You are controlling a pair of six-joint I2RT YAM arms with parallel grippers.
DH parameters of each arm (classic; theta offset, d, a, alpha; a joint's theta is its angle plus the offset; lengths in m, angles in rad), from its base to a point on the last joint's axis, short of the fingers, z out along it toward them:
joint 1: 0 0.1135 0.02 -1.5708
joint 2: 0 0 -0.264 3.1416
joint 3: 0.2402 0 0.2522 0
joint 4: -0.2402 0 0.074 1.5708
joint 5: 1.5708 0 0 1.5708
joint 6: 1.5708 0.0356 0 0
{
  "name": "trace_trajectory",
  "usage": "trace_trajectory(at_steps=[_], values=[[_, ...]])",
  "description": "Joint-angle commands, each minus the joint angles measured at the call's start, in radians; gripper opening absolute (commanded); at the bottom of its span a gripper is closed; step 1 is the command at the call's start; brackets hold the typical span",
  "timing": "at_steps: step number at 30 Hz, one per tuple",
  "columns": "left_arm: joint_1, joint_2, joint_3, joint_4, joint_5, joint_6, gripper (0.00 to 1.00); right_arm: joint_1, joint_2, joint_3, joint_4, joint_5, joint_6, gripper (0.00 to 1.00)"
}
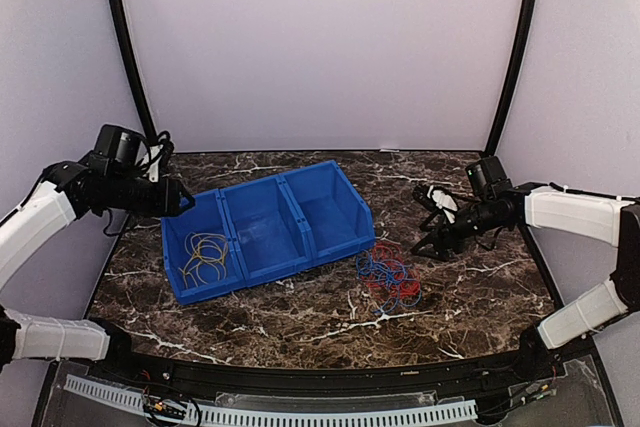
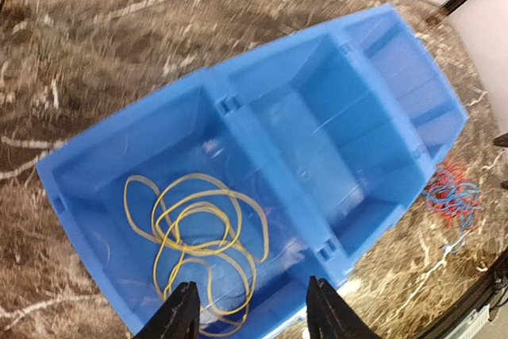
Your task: Untangle the cables
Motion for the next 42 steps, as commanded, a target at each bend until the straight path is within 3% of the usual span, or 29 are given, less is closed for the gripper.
trace_trajectory(at_steps=[1,6,11,15,20,23,27,42], values=[[-0.102,-0.106,-0.008,0.252,-0.028,-0.033,0.47,-0.004,-0.004,0.024,0.007,-0.002,0.008,0.83],[-0.265,-0.064,-0.032,0.469,-0.020,-0.050,0.44,-0.004,-0.006,0.026,0.012,0.008,0.012,0.82],[-0.496,0.062,-0.042,0.641,-0.036,-0.020,0.42,-0.004,-0.009,0.021,0.000,-0.020,-0.006,0.73],[-0.635,0.233,-0.009,0.743,-0.075,0.012,0.39,-0.004,0.013,0.027,-0.026,-0.051,-0.035,0.65],[-0.807,0.527,0.088,0.776,-0.146,0.046,0.43,-0.003,0.028,0.027,-0.027,-0.041,-0.040,0.66],[-0.843,0.707,0.222,0.703,-0.205,0.050,0.44,-0.002,0.027,0.026,-0.027,-0.041,-0.041,0.67],[-0.848,0.829,0.320,0.646,-0.266,0.039,0.41,-0.002,0.026,0.024,-0.029,-0.039,-0.040,0.68],[-0.847,0.979,0.477,0.639,-0.268,0.103,0.33,-0.002,0.021,0.023,-0.031,-0.028,-0.047,0.69]])
